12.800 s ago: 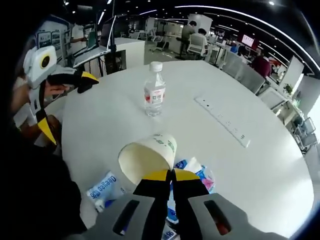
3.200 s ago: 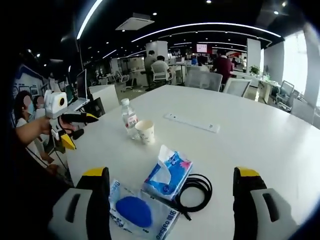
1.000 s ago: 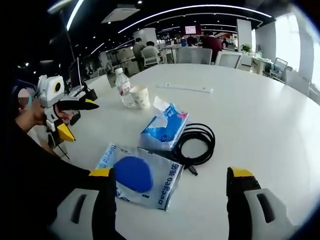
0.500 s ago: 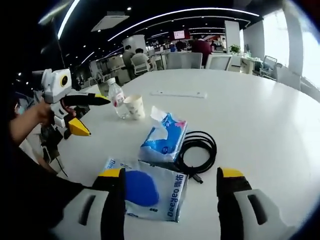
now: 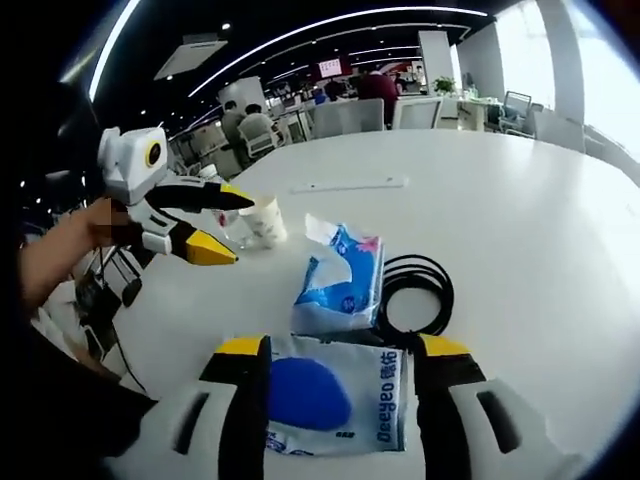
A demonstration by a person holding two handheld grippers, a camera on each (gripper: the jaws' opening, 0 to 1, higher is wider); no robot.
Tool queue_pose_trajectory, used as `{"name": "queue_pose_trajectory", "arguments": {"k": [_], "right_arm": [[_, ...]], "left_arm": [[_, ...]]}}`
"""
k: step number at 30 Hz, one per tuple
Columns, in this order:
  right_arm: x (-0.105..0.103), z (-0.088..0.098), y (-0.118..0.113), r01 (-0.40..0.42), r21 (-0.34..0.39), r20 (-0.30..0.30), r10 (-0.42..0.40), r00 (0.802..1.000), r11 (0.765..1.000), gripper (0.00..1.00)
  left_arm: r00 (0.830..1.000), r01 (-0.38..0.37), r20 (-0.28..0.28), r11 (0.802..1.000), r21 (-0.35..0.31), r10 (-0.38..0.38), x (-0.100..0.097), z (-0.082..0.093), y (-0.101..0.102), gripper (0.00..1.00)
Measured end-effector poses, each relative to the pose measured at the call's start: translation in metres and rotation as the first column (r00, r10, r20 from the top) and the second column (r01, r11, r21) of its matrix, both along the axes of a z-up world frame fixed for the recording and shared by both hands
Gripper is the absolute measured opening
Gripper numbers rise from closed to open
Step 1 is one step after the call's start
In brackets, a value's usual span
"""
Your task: Arrange the tabletop items into an orderly group along one side of the table until the central work area is clear of visible clutter.
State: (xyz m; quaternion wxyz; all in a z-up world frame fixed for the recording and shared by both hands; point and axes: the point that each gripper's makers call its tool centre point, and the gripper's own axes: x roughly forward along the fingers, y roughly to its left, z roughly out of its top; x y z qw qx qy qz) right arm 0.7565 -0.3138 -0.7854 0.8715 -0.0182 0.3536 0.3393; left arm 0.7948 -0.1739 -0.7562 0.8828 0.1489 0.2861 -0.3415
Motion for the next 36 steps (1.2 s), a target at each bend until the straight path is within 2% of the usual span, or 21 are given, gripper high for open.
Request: {"name": "queue_pose_trajectory", "arguments": {"k": [3, 10, 13, 14, 15, 17, 21, 29, 36], "right_arm": [[0.001, 0.001, 0.004, 0.027, 0.017, -0.001, -0.027, 1.0, 0.999, 0.54], [0.001, -0.003, 0.017, 0.047, 0.019, -0.005, -0.047, 0.999, 0.999, 0.5], [0.0, -0.006, 0.023, 0.051, 0.02, -0.018, -0.051, 0.999, 0.998, 0.47], [-0.001, -0.007, 0.024, 0.053, 0.021, -0.018, -0.052, 0.998, 0.998, 0.49], [0.003, -0.005, 0.025, 0.078, 0.024, 0.014, -0.078, 0.997, 0.997, 0.55], [0.003, -0.006, 0.03, 0.079, 0.016, 0.022, -0.08, 0.997, 0.997, 0.6], [0.005, -0.011, 0.035, 0.093, -0.003, 0.026, -0.093, 0.995, 0.996, 0.55], [0.005, -0.032, 0.045, 0.078, -0.012, -0.051, -0.078, 0.996, 0.997, 0.46], [0.005, -0.045, 0.049, 0.07, -0.05, -0.081, -0.073, 0.994, 0.996, 0.44]], "left_arm": [[0.999, 0.031, -0.01, 0.999, 0.016, -0.031, 0.008, -0.007, -0.002, 0.55], [0.997, 0.072, -0.009, 0.996, 0.046, -0.072, 0.03, -0.018, -0.01, 0.56], [0.996, 0.084, -0.028, 0.994, 0.075, -0.082, 0.042, -0.031, -0.01, 0.57], [0.996, 0.084, -0.031, 0.993, 0.078, -0.082, 0.043, -0.033, -0.009, 0.58], [0.995, 0.083, -0.057, 0.992, 0.094, -0.078, 0.045, -0.039, -0.007, 0.59], [0.995, 0.088, -0.055, 0.99, 0.106, -0.083, 0.049, -0.042, -0.007, 0.58], [0.995, 0.081, -0.067, 0.993, 0.083, -0.076, 0.054, -0.043, -0.01, 0.57], [0.989, 0.115, -0.102, 0.988, 0.104, -0.104, 0.059, -0.055, -0.023, 0.54], [0.983, 0.142, -0.13, 0.986, 0.092, -0.13, 0.068, -0.06, -0.03, 0.59]]}}
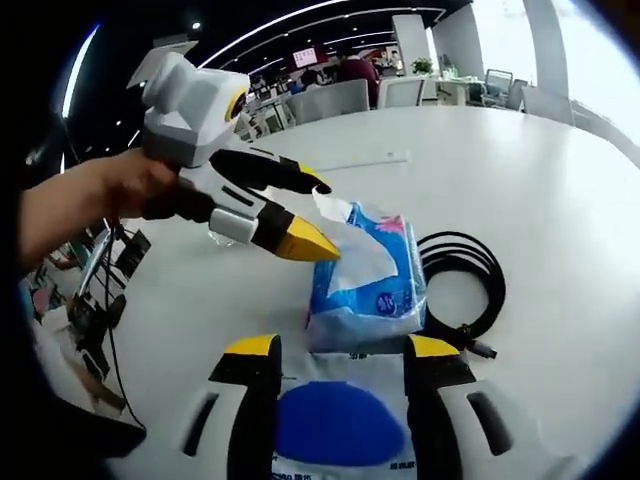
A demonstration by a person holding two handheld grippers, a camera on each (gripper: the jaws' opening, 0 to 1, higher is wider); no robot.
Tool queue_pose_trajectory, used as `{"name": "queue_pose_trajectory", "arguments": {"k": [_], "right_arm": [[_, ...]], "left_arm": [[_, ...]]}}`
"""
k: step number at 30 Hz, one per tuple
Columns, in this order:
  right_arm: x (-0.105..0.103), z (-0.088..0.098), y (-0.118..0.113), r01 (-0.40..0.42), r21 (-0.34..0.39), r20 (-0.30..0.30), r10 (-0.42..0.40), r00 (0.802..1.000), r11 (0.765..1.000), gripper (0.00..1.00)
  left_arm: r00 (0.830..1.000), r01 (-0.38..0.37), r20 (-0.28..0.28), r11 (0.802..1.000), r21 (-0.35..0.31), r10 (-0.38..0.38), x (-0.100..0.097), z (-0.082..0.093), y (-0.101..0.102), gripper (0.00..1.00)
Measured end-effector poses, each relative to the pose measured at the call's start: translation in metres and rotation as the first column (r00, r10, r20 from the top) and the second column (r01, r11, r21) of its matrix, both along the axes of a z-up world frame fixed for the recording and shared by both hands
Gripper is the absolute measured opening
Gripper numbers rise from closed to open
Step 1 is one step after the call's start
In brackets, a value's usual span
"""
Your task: Arrange the tabletop items into an orderly group along one side of the table until the central work area is clear of visible clutter.
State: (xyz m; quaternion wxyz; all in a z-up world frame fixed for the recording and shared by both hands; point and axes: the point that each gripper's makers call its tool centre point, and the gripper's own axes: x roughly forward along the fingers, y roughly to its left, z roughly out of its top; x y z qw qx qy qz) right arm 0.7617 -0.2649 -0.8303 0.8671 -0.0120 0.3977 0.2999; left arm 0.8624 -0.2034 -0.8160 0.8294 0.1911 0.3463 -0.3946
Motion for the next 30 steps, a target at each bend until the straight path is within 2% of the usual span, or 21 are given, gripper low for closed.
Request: {"name": "queue_pose_trajectory", "arguments": {"k": [3, 10, 17, 19, 22, 23, 28, 30], "right_arm": [[0.003, -0.003, 0.003, -0.007, -0.011, 0.0, 0.007, 1.0, 1.0, 0.44], [0.009, -0.008, 0.004, -0.002, -0.044, 0.001, 0.002, 1.0, 0.999, 0.39], [0.013, -0.014, 0.007, 0.014, -0.07, -0.012, -0.014, 1.0, 0.997, 0.39], [0.014, -0.018, 0.005, 0.017, -0.076, -0.018, -0.018, 1.0, 0.997, 0.35], [0.016, -0.022, -0.005, 0.001, -0.134, -0.007, -0.002, 1.0, 0.991, 0.2], [0.017, -0.022, -0.006, -0.003, -0.132, -0.001, 0.002, 1.0, 0.991, 0.17], [0.017, -0.018, -0.009, 0.021, -0.088, -0.02, -0.023, 1.0, 0.996, 0.21], [0.013, -0.01, -0.006, 0.02, -0.057, -0.017, -0.021, 1.0, 0.998, 0.24]], "left_arm": [[1.0, 0.016, -0.018, 1.0, -0.013, -0.016, 0.003, -0.003, -0.005, 0.6], [0.995, 0.034, -0.096, 0.999, -0.012, -0.035, 0.0, -0.014, -0.008, 0.56], [0.991, 0.033, -0.127, 0.999, -0.001, -0.033, -0.004, -0.019, -0.004, 0.54], [0.991, 0.033, -0.132, 0.999, 0.002, -0.032, -0.008, -0.019, -0.003, 0.53], [0.989, 0.04, -0.141, 0.999, 0.007, -0.039, -0.012, -0.02, -0.002, 0.52], [0.989, 0.043, -0.142, 0.999, 0.013, -0.041, -0.016, -0.019, -0.002, 0.52], [0.988, 0.039, -0.147, 0.999, 0.014, -0.037, -0.023, -0.017, 0.001, 0.52], [0.989, 0.029, -0.146, 1.0, 0.006, -0.028, -0.025, -0.013, 0.002, 0.52]]}}
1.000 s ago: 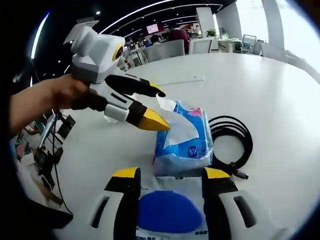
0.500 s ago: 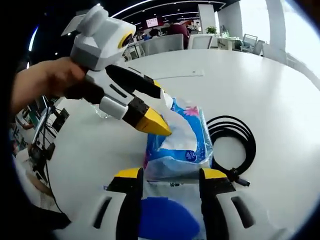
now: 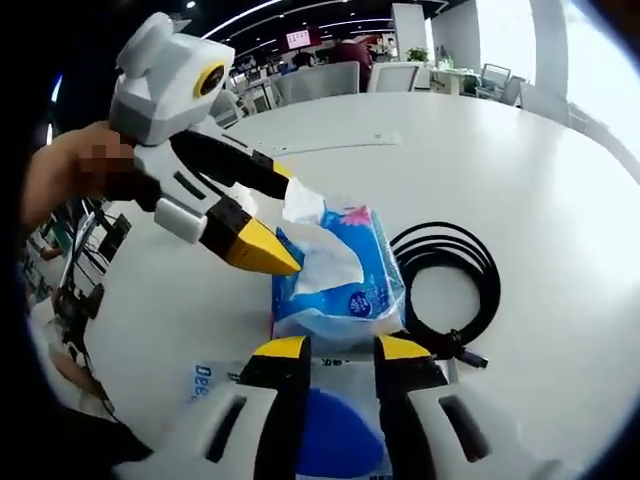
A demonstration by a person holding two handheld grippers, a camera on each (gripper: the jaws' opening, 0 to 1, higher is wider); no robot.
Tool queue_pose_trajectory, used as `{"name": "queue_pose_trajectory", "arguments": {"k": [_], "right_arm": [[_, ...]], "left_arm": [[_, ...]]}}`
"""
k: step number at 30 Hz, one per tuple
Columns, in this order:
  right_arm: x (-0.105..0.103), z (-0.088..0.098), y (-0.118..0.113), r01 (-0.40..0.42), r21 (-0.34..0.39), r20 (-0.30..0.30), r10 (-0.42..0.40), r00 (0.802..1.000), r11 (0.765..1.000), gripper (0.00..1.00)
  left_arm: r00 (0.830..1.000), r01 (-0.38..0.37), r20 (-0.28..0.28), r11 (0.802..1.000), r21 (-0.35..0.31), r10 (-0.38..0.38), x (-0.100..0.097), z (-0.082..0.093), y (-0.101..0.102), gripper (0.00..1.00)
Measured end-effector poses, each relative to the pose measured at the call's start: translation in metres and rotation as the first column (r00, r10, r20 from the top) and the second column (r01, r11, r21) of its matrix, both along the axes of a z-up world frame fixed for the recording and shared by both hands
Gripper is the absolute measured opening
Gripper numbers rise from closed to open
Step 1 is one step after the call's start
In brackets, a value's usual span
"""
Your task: Arrange the tabletop items into an orderly group along one side of the table until the central work area is clear of visible clutter.
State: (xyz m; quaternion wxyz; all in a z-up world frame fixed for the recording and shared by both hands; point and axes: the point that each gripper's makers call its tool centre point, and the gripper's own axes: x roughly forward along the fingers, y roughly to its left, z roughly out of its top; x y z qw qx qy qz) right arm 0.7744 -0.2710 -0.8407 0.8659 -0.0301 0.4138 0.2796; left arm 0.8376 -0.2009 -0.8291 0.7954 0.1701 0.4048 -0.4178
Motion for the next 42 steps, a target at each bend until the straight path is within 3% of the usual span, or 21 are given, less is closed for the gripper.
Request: {"name": "queue_pose_trajectory", "arguments": {"k": [5, 10, 12, 14, 18, 21, 26, 33, 39, 42], "right_arm": [[-0.007, 0.011, 0.014, -0.024, 0.035, 0.013, 0.023, 1.0, 0.999, 0.32], [-0.005, -0.005, 0.031, -0.03, 0.02, -0.029, 0.031, 0.999, 0.999, 0.45], [-0.002, -0.008, 0.036, -0.031, -0.003, -0.017, 0.031, 0.999, 1.0, 0.47], [0.004, -0.017, 0.034, -0.034, -0.048, -0.024, 0.033, 0.999, 0.998, 0.39], [0.009, -0.023, 0.029, -0.026, -0.07, -0.025, 0.024, 0.999, 0.997, 0.26], [0.008, -0.024, 0.026, -0.021, -0.064, -0.042, 0.019, 0.999, 0.998, 0.1], [0.01, -0.025, 0.023, -0.017, -0.066, -0.044, 0.014, 0.999, 0.998, 0.04], [0.012, -0.024, 0.013, -0.005, -0.067, -0.044, 0.002, 0.999, 0.998, 0.0], [0.013, -0.024, 0.007, 0.023, -0.051, -0.059, -0.026, 0.998, 0.998, 0.0], [0.014, -0.023, 0.005, 0.028, -0.045, -0.059, -0.031, 0.998, 0.999, 0.0]], "left_arm": [[1.0, -0.008, 0.004, 1.0, 0.001, 0.008, -0.003, 0.003, 0.005, 0.52], [1.0, -0.016, -0.001, 1.0, 0.007, 0.016, -0.003, 0.002, 0.008, 0.52], [1.0, -0.021, -0.007, 1.0, 0.009, 0.021, -0.003, 0.0, 0.009, 0.52], [1.0, -0.02, -0.014, 1.0, 0.012, 0.02, -0.004, -0.002, 0.01, 0.52], [1.0, -0.015, -0.02, 1.0, 0.017, 0.015, -0.007, -0.004, 0.011, 0.52], [1.0, -0.022, -0.02, 1.0, 0.012, 0.023, -0.008, -0.003, 0.012, 0.52], [0.999, -0.042, 0.008, 0.999, 0.011, 0.042, -0.009, 0.002, 0.017, 0.52], [0.986, -0.151, 0.083, 0.988, 0.031, 0.148, -0.01, 0.013, 0.035, 0.53], [0.973, -0.212, 0.099, 0.977, 0.017, 0.21, -0.03, 0.021, 0.037, 0.52], [0.953, -0.286, 0.114, 0.958, 0.016, 0.282, -0.044, 0.025, 0.045, 0.51]]}}
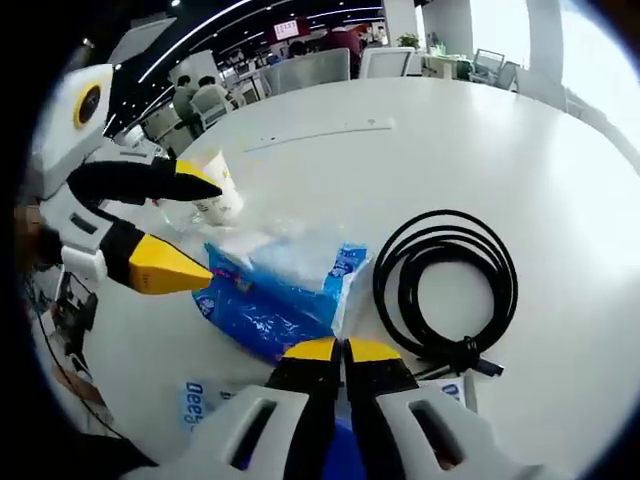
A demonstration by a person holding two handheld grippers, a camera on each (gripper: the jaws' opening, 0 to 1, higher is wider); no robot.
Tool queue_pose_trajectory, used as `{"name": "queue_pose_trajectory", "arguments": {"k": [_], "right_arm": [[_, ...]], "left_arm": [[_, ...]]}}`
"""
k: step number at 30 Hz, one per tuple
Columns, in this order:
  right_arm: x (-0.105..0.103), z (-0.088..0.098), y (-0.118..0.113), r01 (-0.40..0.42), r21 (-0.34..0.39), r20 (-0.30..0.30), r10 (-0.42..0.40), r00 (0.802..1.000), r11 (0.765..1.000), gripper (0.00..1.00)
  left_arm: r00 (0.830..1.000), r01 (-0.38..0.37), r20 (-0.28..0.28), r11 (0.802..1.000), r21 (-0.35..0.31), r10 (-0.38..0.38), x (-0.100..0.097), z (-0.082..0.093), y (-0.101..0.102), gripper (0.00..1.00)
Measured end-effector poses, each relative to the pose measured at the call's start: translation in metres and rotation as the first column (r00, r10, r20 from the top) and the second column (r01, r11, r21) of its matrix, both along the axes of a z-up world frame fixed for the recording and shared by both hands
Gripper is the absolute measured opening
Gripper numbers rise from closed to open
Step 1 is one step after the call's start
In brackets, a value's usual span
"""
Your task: Arrange the tabletop items into an orderly group along one side of the table until the central work area is clear of visible clutter.
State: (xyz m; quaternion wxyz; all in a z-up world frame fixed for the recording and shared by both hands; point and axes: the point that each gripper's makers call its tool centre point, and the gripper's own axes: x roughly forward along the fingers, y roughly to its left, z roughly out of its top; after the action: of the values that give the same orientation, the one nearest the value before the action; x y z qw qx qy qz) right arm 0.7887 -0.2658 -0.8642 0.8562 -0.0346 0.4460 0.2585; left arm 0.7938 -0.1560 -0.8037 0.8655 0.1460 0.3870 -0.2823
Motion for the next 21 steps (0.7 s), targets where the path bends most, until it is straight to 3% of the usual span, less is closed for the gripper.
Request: {"name": "queue_pose_trajectory", "arguments": {"k": [2, 6, 9, 10, 12, 13, 15, 18, 21], "right_arm": [[0.001, -0.001, 0.0, -0.002, 0.002, 0.0, 0.002, 1.0, 1.0, 0.0], [0.002, 0.0, -0.002, -0.013, 0.002, 0.005, 0.013, 1.0, 1.0, 0.0], [0.0, 0.001, -0.003, -0.031, -0.004, 0.013, 0.031, 0.999, 1.0, 0.0], [0.0, 0.002, -0.003, -0.033, -0.005, 0.011, 0.033, 0.999, 0.999, 0.0], [0.0, 0.001, -0.003, -0.041, -0.003, 0.009, 0.041, 0.999, 0.999, 0.0], [-0.001, 0.002, -0.003, -0.052, -0.006, 0.011, 0.052, 0.999, 0.999, 0.0], [0.0, 0.003, -0.002, -0.061, -0.005, 0.017, 0.062, 0.998, 0.998, 0.0], [0.0, 0.004, -0.002, -0.078, -0.01, 0.028, 0.078, 0.997, 0.997, 0.0], [0.001, 0.012, -0.003, -0.08, 0.006, 0.047, 0.08, 0.996, 0.997, 0.0]], "left_arm": [[0.999, -0.051, 0.016, 0.999, -0.019, 0.051, -0.006, 0.001, 0.005, 0.51], [0.986, -0.168, -0.009, 0.983, -0.077, 0.168, -0.014, -0.01, 0.015, 0.45], [0.969, -0.238, -0.099, 0.963, -0.124, 0.227, -0.017, -0.034, 0.021, 0.41], [0.964, -0.248, -0.123, 0.962, -0.112, 0.234, -0.02, -0.039, 0.023, 0.41], [0.965, -0.252, -0.106, 0.962, -0.108, 0.241, -0.018, -0.042, 0.025, 0.4], [0.958, -0.278, -0.12, 0.946, -0.167, 0.26, -0.017, -0.042, 0.02, 0.38], [0.95, -0.302, -0.154, 0.926, -0.225, 0.273, -0.018, -0.042, 0.015, 0.24], [0.943, -0.326, -0.135, 0.93, -0.172, 0.306, -0.016, -0.047, 0.027, 0.08], [0.941, -0.33, -0.144, 0.924, -0.195, 0.306, -0.02, -0.044, 0.027, 0.05]]}}
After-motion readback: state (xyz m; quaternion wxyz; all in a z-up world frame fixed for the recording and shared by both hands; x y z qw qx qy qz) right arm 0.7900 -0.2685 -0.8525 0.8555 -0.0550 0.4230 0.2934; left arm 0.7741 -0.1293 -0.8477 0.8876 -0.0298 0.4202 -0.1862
